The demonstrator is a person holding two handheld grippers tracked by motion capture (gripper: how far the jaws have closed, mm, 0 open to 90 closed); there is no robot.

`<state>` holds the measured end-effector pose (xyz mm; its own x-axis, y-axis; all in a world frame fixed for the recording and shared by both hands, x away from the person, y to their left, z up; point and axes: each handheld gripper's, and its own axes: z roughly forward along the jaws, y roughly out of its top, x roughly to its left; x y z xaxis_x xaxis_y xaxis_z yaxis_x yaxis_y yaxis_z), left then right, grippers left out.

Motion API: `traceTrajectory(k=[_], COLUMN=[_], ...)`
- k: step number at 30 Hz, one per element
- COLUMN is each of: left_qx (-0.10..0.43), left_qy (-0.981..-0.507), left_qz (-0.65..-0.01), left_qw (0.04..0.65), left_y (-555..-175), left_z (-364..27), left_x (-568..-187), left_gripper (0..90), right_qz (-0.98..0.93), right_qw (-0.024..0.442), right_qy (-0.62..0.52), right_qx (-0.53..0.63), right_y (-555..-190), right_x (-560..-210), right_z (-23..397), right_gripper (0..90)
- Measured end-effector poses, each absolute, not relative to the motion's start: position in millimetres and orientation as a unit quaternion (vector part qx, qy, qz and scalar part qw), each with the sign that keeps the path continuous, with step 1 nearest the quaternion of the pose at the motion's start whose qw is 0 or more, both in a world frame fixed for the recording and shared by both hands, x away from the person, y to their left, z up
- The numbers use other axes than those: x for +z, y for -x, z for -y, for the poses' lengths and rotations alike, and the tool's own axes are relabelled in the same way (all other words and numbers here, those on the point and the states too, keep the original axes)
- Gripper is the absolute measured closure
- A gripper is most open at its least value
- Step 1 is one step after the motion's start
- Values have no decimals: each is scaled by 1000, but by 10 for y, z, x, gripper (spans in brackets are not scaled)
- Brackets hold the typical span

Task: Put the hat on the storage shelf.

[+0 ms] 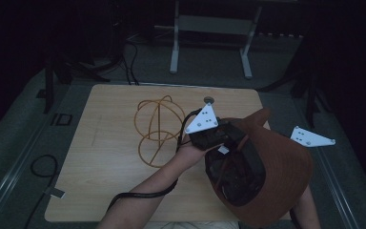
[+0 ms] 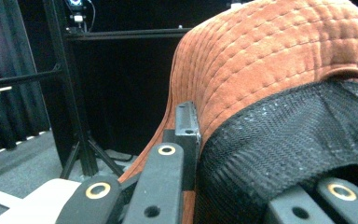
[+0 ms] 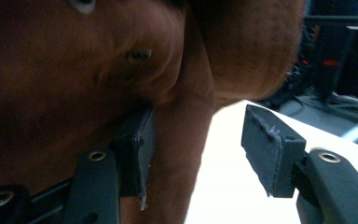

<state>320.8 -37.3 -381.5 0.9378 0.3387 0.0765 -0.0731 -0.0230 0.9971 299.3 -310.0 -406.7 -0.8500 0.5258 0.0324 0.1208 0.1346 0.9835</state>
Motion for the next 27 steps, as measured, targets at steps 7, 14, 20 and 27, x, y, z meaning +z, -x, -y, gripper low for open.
traceTrajectory(k=[7, 14, 20, 27], left_qx=[145, 149, 146, 146], left_qy=[-700, -694, -698, -706], left_qz=[-83, -80, -78, -79], left_qw=[694, 700, 697, 689], left_y=[-3149, -3123, -3131, -3134], left_z=[422, 425, 420, 375], left_x=[-3799, -3790, -3776, -3732], left_gripper=[860, 859, 857, 809], right_qz=[-723, -716, -710, -707], right_qw=[133, 132, 118, 100], right_qy=[-198, -186, -184, -188], right_qx=[648, 660, 669, 674], right_y=[-3010, -2994, -2983, -2978], right_x=[-4020, -3984, -3971, -3980], right_z=[2984, 2899, 2885, 2877], right_gripper=[437, 608, 864, 879])
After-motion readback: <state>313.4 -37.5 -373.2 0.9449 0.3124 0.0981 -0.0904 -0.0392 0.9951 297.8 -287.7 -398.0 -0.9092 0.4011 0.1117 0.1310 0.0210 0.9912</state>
